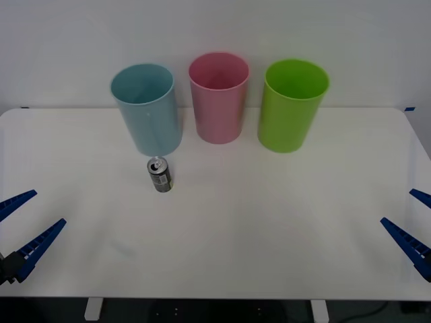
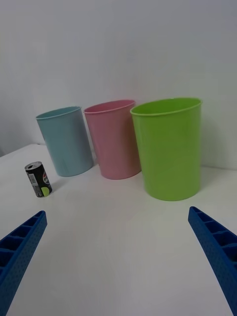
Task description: Grasp the object on the table and drop it into the matching bin: aluminum can to the light blue bin, PET bottle to the pink bin.
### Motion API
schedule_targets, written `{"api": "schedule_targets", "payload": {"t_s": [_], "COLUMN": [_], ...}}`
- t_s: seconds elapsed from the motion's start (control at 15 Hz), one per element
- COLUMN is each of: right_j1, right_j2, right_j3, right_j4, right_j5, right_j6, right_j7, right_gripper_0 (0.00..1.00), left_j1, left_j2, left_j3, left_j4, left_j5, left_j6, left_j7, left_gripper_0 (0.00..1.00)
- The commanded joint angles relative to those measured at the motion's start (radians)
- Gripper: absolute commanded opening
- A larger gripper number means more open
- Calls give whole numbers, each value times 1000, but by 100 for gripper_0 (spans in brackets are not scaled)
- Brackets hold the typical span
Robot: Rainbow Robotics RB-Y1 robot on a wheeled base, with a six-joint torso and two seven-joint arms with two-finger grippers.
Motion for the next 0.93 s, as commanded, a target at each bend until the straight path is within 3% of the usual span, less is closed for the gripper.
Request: {"api": "schedule_targets", "payload": {"t_s": [0.07,0.2,0.73,0.93], "right_j1": [0,0,0,0], "right_j2": [0,0,0,0], "right_j3": [0,0,0,0], "right_j4": [0,0,0,0], "right_j5": [0,0,0,0], "right_j6": [0,0,0,0], "right_j7": [0,0,0,0], "right_gripper_0": [100,100,100,100], "left_j1": [0,-2,34,37], "left_j2": [0,-30,-24,-24], "left_j3": [0,-5,-30,-40], "left_j4": [0,31,31,31], "left_j5": [0,23,33,-17], "left_j6": [0,-5,27,51], "left_j7": [0,-6,-41,-57], "left_gripper_0": [100,100,100,100]}}
